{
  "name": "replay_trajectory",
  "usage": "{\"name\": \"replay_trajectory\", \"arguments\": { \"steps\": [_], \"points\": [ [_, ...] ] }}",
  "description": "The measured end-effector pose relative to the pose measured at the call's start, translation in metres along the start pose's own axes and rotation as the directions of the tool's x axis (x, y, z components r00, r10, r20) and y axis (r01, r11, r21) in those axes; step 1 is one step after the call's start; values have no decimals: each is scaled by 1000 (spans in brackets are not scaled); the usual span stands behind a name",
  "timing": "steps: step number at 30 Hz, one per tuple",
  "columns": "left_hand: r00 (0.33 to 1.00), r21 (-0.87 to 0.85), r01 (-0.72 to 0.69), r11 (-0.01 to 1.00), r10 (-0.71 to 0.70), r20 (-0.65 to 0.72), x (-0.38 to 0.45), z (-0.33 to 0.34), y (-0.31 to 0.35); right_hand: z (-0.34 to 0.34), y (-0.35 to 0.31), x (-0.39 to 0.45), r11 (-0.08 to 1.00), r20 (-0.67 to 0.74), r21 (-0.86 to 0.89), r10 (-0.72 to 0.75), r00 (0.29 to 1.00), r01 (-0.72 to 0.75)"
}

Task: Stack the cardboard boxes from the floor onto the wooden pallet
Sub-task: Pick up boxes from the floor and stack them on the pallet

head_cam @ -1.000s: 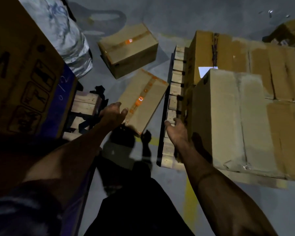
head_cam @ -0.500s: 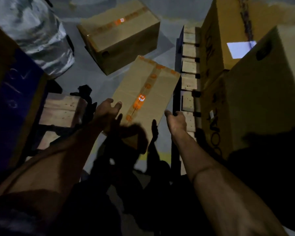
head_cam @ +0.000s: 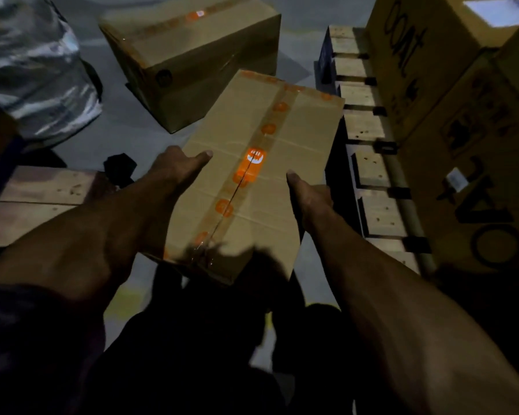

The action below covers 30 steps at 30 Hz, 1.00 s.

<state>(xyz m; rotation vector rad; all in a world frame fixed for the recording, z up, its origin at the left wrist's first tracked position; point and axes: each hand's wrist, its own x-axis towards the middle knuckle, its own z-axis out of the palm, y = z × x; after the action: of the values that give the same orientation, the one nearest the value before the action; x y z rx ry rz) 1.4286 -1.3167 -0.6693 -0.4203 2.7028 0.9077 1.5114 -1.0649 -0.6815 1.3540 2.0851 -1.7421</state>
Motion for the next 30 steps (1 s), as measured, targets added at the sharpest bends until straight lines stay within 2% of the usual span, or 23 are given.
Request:
{"name": "replay_trajectory", "arguments": {
  "steps": [3, 8, 12, 15, 18, 24, 30],
  "points": [
    [994, -160, 85, 983, -73, 79, 15, -4, -5, 5, 8, 4, 1000, -16, 29, -1, 1000, 1],
    [971, -232, 194, 953, -152, 187, 22, -3, -1, 3, 10, 7, 998, -1, 69, -8, 1000, 8],
    [991, -229, 102, 968, -78, 113, 10, 0, 4, -2, 11, 7, 997, 10, 63, -43, 999, 43],
    [987, -249, 109, 963, -74, 145, 0, -2, -1, -8, 12, 6, 998, 37, 49, -41, 998, 39],
    [981, -258, 169, 951, -137, 137, -16, -5, -19, -16, 13, -9, 997, 102, 77, 9, 995, -17],
    [974, -200, 194, 960, -165, 153, -80, -50, -9, -56, -6, -76, 995, 107, 52, 82, 991, -88],
    [977, -254, 184, 950, -150, 149, -141, -135, 29, -125, -76, -179, 996, 61, 14, 82, 995, -83]
  ]
}}
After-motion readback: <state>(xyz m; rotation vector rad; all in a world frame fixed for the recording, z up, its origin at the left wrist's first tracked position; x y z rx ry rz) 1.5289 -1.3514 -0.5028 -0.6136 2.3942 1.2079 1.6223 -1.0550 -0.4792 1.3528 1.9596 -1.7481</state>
